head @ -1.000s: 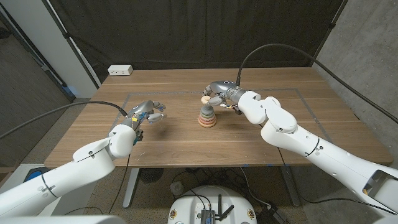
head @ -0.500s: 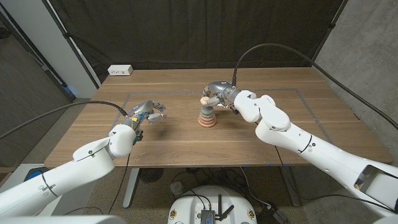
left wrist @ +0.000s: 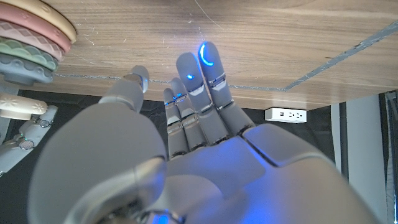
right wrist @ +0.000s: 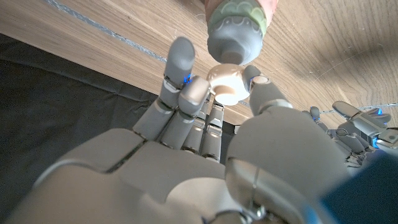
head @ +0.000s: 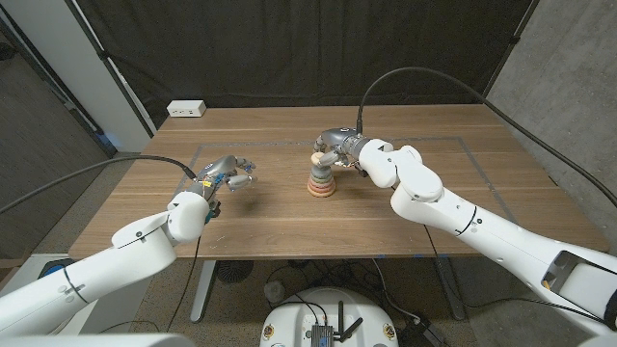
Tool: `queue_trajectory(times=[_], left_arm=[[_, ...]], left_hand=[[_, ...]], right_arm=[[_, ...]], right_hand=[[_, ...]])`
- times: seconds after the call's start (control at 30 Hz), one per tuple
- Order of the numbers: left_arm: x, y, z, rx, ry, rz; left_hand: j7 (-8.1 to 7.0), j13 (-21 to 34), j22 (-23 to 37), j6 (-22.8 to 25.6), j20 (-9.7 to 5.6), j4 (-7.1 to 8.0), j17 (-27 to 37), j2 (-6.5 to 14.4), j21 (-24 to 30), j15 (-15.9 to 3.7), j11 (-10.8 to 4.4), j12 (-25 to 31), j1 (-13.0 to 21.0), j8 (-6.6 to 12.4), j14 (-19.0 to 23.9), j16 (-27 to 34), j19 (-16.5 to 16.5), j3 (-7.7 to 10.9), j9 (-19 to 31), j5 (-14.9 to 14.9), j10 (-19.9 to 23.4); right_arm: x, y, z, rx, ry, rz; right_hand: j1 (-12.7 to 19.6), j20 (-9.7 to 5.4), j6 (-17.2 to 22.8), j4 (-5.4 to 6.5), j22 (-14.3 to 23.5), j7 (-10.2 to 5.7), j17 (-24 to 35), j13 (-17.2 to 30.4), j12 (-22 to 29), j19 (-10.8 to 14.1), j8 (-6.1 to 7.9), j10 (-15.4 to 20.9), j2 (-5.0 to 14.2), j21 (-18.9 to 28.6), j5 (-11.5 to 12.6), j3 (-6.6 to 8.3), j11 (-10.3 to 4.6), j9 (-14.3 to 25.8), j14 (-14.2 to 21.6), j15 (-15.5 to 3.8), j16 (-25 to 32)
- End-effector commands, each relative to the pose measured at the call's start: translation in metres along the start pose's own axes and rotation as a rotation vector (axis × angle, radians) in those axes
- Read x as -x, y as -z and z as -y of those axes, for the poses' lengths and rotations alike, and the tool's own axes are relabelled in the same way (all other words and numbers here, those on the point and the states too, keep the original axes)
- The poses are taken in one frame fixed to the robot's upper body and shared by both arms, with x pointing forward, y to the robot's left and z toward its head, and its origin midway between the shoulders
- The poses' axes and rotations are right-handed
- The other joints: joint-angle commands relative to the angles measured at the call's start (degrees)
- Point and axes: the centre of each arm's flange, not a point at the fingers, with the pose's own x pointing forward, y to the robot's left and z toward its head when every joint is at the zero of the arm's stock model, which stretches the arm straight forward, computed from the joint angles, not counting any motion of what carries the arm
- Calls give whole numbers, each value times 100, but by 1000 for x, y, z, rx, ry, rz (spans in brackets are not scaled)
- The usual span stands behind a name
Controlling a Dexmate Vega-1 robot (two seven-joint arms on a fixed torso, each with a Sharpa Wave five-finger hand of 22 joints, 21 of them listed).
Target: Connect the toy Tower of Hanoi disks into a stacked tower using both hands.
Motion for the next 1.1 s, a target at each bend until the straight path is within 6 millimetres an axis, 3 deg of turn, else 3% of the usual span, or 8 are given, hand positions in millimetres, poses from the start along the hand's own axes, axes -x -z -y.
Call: queue_trajectory(times=[0.03,1.1], left_arm=[[-1,2,0,3,2,-2],[0,0,6,8,13,0]], left_hand=[[20,10,5,40,-765,0,11,-38,32,-443,-7,-18,-9,7,32,43,13,58,24,-2,27],[20,18,3,51,-765,0,5,-36,35,-443,-7,-21,-11,6,22,43,10,72,32,-4,42]], right_arm=[[-3,0,-3,10,-24,-9],[-3,1,-14,7,-49,-14]], right_hand=[[240,-109,99,178,2,-71,-16,31,30,14,13,319,324,9,40,216,-314,25,-56,-7,-4],[205,-108,99,187,2,-79,16,27,12,11,-21,309,340,8,23,210,-313,29,-50,-6,16]])
